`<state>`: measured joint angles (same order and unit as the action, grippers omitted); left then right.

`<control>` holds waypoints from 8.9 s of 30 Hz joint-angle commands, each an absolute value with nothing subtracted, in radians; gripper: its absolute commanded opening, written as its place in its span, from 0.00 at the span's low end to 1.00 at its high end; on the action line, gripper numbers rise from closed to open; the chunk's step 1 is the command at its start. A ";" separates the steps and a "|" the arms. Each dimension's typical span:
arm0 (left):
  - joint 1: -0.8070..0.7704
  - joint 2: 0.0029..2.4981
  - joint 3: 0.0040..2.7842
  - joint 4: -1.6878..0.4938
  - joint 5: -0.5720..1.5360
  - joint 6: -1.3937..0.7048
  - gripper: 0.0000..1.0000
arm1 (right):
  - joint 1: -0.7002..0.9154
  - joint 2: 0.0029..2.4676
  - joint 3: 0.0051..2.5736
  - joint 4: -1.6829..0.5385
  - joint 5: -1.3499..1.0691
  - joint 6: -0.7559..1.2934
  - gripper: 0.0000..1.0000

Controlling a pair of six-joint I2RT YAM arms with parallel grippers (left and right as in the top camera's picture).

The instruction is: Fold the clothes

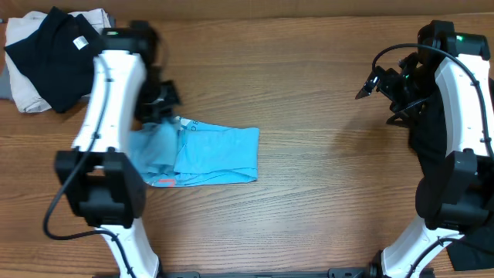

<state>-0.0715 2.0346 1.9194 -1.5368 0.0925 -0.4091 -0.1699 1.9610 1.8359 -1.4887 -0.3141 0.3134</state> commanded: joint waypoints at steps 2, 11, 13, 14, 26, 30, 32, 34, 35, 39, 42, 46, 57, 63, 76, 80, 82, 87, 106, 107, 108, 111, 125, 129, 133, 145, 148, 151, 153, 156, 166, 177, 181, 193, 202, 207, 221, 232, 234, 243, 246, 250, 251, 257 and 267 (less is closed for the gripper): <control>-0.229 2.035 1.922 -1.505 0.101 -0.422 0.04 | -0.169 1.939 1.851 -1.488 -0.315 0.306 1.00; -0.458 2.035 1.773 -1.331 0.108 -0.549 0.10 | -0.149 1.939 1.851 -1.494 -0.315 0.306 1.00; -0.492 2.035 1.732 -1.273 0.130 -0.559 0.10 | -0.138 1.939 1.851 -1.493 -0.315 0.306 1.00; -0.508 2.035 1.714 -1.246 0.144 -0.568 0.09 | -0.131 1.939 1.851 -1.491 -0.315 0.306 1.00; -0.606 2.034 1.658 -1.125 0.215 -0.553 1.00 | -0.080 1.939 1.851 -1.473 -0.315 0.307 1.00; -0.600 2.034 1.724 -1.185 0.217 -0.498 1.00 | -0.080 1.939 1.851 -1.466 -0.315 0.307 1.00; -0.588 2.033 1.802 -1.251 0.185 -0.465 1.00 | -0.080 1.939 1.851 -1.465 -0.315 0.307 1.00; -0.564 2.033 1.907 -1.345 0.109 -0.466 1.00 | -0.080 1.939 1.851 -1.464 -0.314 0.307 1.00; -0.539 2.033 1.976 -1.407 0.074 -0.472 1.00 | -0.080 1.939 1.851 -1.464 -0.314 0.306 1.00; -0.435 2.033 2.144 -1.567 0.039 -0.471 1.00 | -0.080 1.939 1.851 -1.463 -0.314 0.306 1.00; -0.338 2.033 2.186 -1.652 0.010 -0.471 1.00 | -0.080 1.939 1.851 -1.460 -0.314 0.306 1.00; -0.225 2.035 2.124 -1.690 0.097 -0.395 1.00 | -0.080 1.939 1.851 -1.449 -0.314 0.306 1.00; -0.233 2.035 1.755 -1.461 0.428 -0.197 0.98 | -0.080 1.939 1.851 -1.431 -0.314 0.306 1.00; -0.271 2.035 1.676 -1.370 0.439 -0.198 0.71 | -0.080 1.939 1.851 -1.434 -0.314 0.306 1.00; -0.337 2.034 1.659 -1.382 0.547 -0.202 0.04 | -0.080 1.939 1.851 -1.434 -0.314 0.306 1.00; -0.425 2.034 1.658 -1.411 0.551 -0.206 0.04 | -0.080 1.939 1.851 -1.433 -0.314 0.306 1.00; -0.476 2.034 1.658 -1.419 0.551 -0.210 0.04 | -0.080 1.939 1.851 -1.429 -0.314 0.306 1.00; -0.596 2.035 1.657 -1.410 0.536 -0.221 0.36 | -0.080 1.939 1.851 -1.416 -0.314 0.307 1.00; -0.443 2.033 1.859 -1.465 0.513 -0.130 0.76 | -0.080 1.939 1.851 -1.416 -0.314 0.306 1.00; -0.430 2.033 1.862 -1.470 0.512 -0.131 0.76 | -0.080 1.939 1.851 -1.416 -0.314 0.306 1.00; -0.418 2.033 1.862 -1.477 0.505 -0.134 0.75 | -0.080 1.940 1.851 -1.416 -0.314 0.306 1.00; -0.379 2.033 1.861 -1.500 0.356 -0.241 0.75 | -0.080 1.939 1.851 -1.415 -0.314 0.306 1.00; -0.202 2.034 1.751 -1.427 0.205 -0.275 0.83 | -0.080 1.940 1.851 -1.394 -0.315 0.307 1.00; -0.220 2.035 1.686 -1.335 0.262 -0.238 0.81 | -0.080 1.940 1.851 -1.396 -0.315 0.307 1.00; -0.241 2.035 1.659 -1.288 0.274 -0.234 0.82 | -0.080 1.940 1.851 -1.400 -0.315 0.306 1.00; -0.290 2.059 1.656 -1.229 0.296 -0.221 0.83 | -0.080 1.939 1.851 -1.405 -0.314 0.306 1.00; -0.291 2.088 1.656 -1.234 0.297 -0.220 0.77 | -0.080 1.939 1.851 -1.405 -0.314 0.306 1.00; -0.292 2.117 1.656 -1.237 0.304 -0.208 0.69 | -0.080 1.940 1.851 -1.405 -0.314 0.306 1.00; -0.295 2.127 1.656 -1.234 0.308 -0.201 0.56 | -0.080 1.939 1.851 -1.404 -0.315 0.306 1.00; -0.300 2.128 1.657 -1.225 0.308 -0.202 0.15 | -0.080 1.940 1.851 -1.404 -0.315 0.306 1.00; -0.304 2.124 1.766 -1.291 0.316 -0.206 0.04 | -0.080 1.939 1.851 -1.404 -0.314 0.306 1.00; -0.382 2.127 1.799 -1.205 0.390 -0.252 0.14 | -0.080 1.940 1.851 -1.397 -0.315 0.306 1.00; -0.431 2.127 1.792 -1.130 0.389 -0.294 0.19 | -0.080 1.940 1.851 -1.401 -0.314 0.306 1.00; -0.540 2.188 1.789 -1.062 0.386 -0.317 0.21 | -0.080 1.940 1.851 -1.409 -0.315 0.307 1.00; -0.512 2.116 1.988 -1.254 0.365 -0.261 0.21 | -0.080 1.940 1.851 -1.407 -0.314 0.306 1.00; -0.479 2.103 2.138 -1.508 0.249 -0.257 0.55 | -0.080 1.940 1.851 -1.400 -0.314 0.306 1.00; -0.550 2.106 1.868 -1.621 0.254 -0.292 0.68 | -0.080 1.940 1.829 -1.386 -0.314 0.306 1.00; -0.593 2.106 1.716 -1.435 0.353 -0.297 0.63 | -0.080 1.940 1.781 -1.366 -0.314 0.306 1.00; -0.596 2.106 1.715 -1.434 0.352 -0.308 0.64 | -0.080 1.940 1.781 -1.367 -0.314 0.306 1.00; -0.598 2.106 1.638 -1.373 0.369 -0.319 0.27 | -0.080 1.940 1.781 -1.367 -0.314 0.306 1.00; -0.601 2.106 1.628 -1.352 0.392 -0.318 0.04 | -0.080 1.940 1.781 -1.366 -0.314 0.306 1.00; -0.627 2.105 1.648 -1.330 0.394 -0.318 0.04 | -0.080 1.940 1.781 -1.365 -0.314 0.306 1.00; -0.636 2.105 1.655 -1.330 0.394 -0.318 0.04 | -0.080 1.940 1.781 -1.364 -0.314 0.306 1.00; -0.704 2.106 1.662 -1.325 0.389 -0.318 0.07 | -0.080 1.940 1.781 -1.360 -0.314 0.306 1.00; -0.773 2.105 1.665 -1.245 0.387 -0.329 0.57 | -0.080 1.940 1.781 -1.359 -0.314 0.307 1.00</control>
<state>-0.7673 2.1098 1.6428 -1.2556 0.3748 -0.3229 -0.0788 1.9610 1.7855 -1.3617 -0.3141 0.3134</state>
